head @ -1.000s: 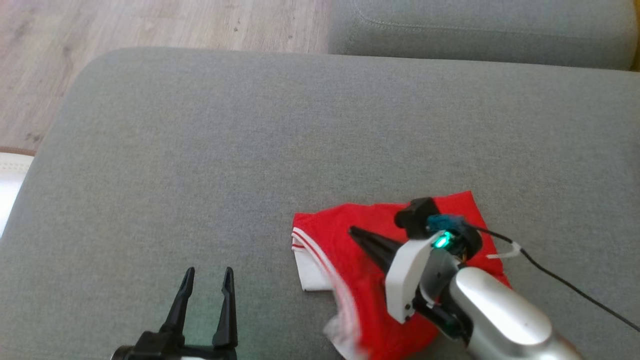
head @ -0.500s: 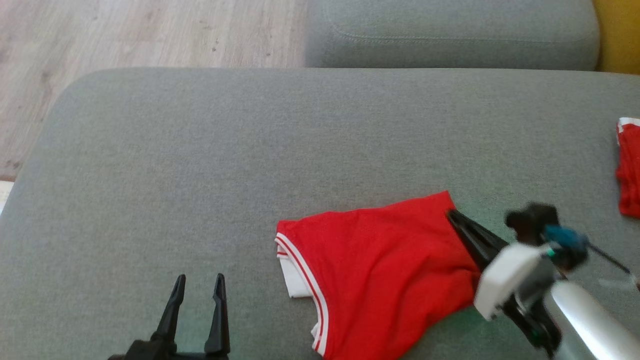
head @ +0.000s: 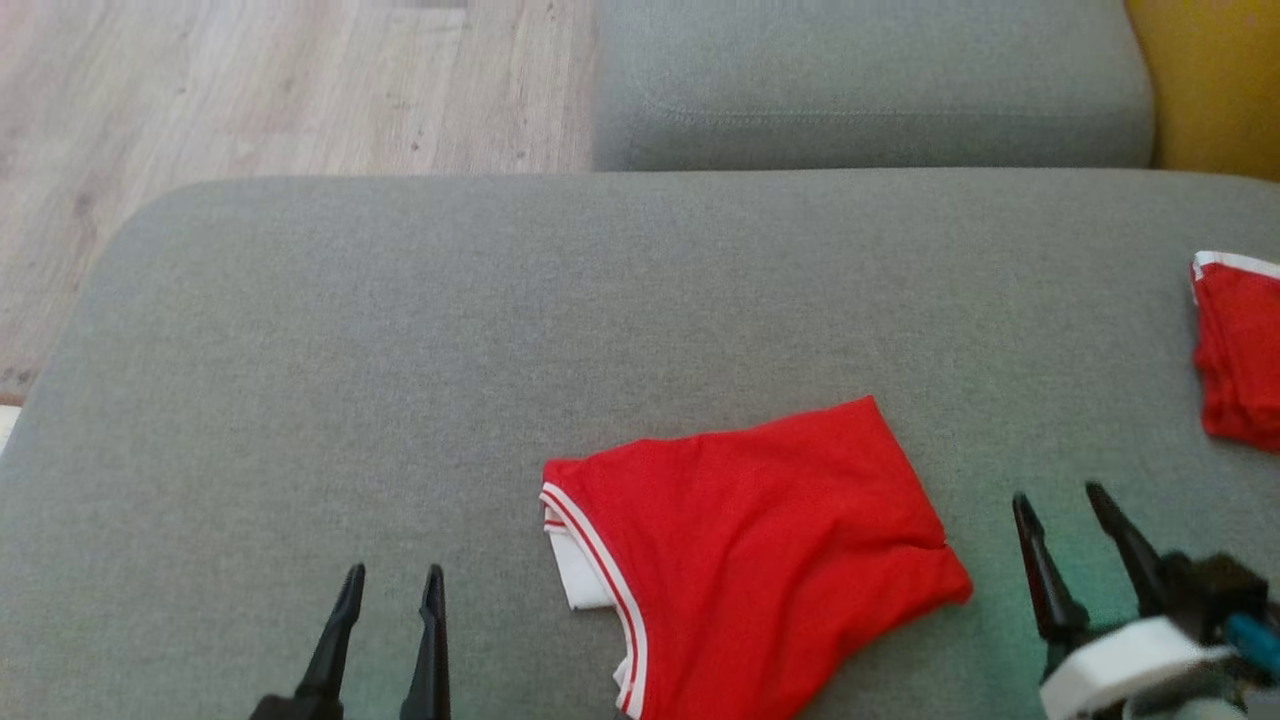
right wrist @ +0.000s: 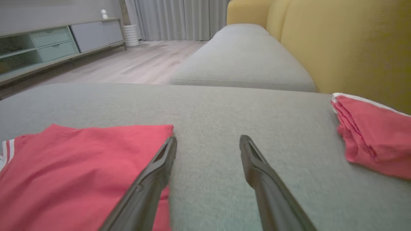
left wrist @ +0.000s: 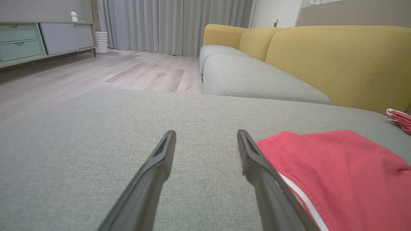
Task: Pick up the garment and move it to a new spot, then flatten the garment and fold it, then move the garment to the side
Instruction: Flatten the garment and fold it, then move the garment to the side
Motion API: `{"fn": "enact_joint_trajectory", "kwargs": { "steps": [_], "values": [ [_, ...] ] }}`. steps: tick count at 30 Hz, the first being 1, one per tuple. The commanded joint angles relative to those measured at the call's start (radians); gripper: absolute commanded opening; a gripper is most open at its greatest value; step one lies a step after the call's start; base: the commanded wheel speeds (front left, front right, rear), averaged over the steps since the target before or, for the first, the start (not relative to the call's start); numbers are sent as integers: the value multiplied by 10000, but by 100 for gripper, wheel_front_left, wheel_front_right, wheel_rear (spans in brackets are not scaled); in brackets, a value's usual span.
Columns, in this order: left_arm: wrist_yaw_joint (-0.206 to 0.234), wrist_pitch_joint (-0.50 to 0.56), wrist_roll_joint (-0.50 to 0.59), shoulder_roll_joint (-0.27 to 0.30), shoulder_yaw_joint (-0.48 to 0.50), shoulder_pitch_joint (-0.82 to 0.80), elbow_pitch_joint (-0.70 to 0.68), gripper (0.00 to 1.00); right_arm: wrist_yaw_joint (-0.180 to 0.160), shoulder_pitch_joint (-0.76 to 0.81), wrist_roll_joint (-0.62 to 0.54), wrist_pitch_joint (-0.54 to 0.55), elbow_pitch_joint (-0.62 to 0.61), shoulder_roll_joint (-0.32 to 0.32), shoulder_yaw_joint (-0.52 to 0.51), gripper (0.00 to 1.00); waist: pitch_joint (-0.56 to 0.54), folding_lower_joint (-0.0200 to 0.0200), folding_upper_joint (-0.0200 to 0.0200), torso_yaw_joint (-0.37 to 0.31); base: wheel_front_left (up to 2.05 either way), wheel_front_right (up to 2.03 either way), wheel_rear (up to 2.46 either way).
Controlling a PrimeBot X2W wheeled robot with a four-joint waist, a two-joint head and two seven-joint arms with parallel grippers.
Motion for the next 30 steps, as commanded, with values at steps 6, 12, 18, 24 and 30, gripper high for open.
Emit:
{"fn": "enact_joint_trajectory", "kwargs": {
  "steps": [6,12,18,24,30],
  "values": [
    [-115,-95,128,-43,529,-96,-224,100,69,339,-576,-351,19,289,-476,100,-125,1,0,-53,0,0,0],
    [-130,-95,145,-43,596,-44,-245,100,69,400,-706,-414,234,535,-601,100,-166,1,0,-97,0,0,0],
    [-126,-95,195,-43,639,-12,-169,100,69,363,-439,-433,299,774,-739,100,-155,1,0,-124,0,0,0],
    [-147,-95,205,-43,697,-20,-94,100,69,-159,649,274,-150,690,-271,100,-80,1,0,-118,0,0,0],
    [-175,-95,212,-43,654,-150,-43,100,69,-1320,2217,3224,-1152,-19,634,100,143,1,0,-56,0,0,0]
  ]
}}
